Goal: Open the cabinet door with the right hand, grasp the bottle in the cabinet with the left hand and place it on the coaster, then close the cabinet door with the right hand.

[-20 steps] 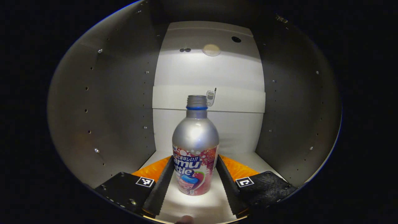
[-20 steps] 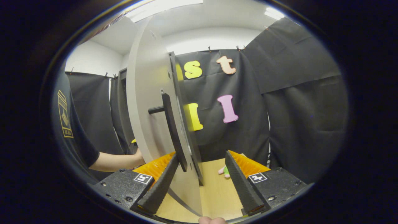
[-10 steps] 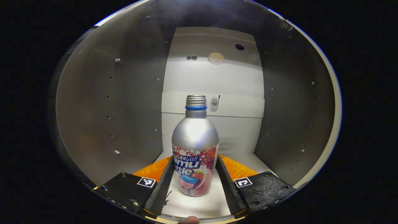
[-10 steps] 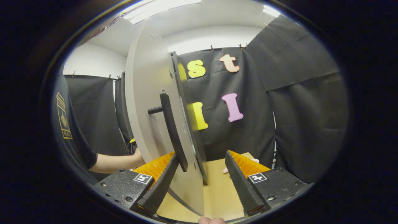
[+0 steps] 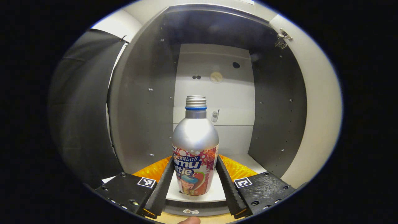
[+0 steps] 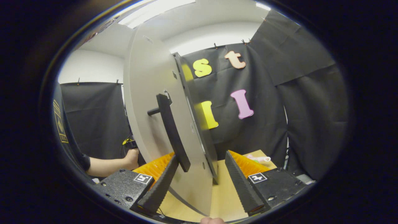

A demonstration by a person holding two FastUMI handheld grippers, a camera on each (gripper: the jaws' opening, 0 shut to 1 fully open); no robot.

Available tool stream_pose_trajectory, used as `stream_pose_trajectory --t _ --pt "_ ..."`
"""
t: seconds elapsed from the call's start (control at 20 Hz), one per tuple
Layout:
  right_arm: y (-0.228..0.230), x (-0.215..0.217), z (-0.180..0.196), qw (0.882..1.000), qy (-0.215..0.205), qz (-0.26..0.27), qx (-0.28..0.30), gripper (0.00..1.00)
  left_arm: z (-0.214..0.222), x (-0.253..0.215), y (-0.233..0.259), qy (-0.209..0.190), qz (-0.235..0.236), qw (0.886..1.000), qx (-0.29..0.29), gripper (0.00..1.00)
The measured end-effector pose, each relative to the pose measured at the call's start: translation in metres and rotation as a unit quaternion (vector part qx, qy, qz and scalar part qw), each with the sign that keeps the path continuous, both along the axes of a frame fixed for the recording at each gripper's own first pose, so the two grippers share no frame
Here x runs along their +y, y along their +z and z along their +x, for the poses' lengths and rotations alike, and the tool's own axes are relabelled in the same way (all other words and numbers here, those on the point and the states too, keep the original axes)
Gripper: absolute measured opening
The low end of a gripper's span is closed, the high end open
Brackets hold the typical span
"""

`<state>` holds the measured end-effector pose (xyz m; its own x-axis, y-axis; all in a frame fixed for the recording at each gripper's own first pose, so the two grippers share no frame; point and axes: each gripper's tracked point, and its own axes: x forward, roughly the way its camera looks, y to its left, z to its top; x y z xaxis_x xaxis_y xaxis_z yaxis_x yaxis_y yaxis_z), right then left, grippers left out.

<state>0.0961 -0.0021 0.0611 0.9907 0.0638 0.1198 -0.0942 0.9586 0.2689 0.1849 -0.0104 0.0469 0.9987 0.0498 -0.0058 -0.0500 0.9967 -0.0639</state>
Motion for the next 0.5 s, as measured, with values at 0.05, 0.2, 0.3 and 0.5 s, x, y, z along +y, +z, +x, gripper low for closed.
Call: stream_pose_trajectory --t 0.05,0.2,0.3,0.5 --pt "0.001 0.0 0.0 1.0 0.003 0.002 0.001 0.95 -0.01 0.005 0.003 0.004 0.001 1.0 -0.004 0.76" --pt "0.001 0.001 0.001 1.0 0.004 0.001 0.003 0.97 -0.031 0.022 0.0 0.005 -0.006 1.0 -0.009 0.76" --pt "0.001 0.001 0.0 1.0 0.005 -0.002 0.002 0.97 -0.043 0.036 -0.005 0.015 0.0 1.0 -0.013 0.76" --pt "-0.001 0.001 0.002 1.0 0.012 0.014 0.007 0.97 -0.065 0.059 -0.024 0.028 0.003 0.999 -0.015 0.76"
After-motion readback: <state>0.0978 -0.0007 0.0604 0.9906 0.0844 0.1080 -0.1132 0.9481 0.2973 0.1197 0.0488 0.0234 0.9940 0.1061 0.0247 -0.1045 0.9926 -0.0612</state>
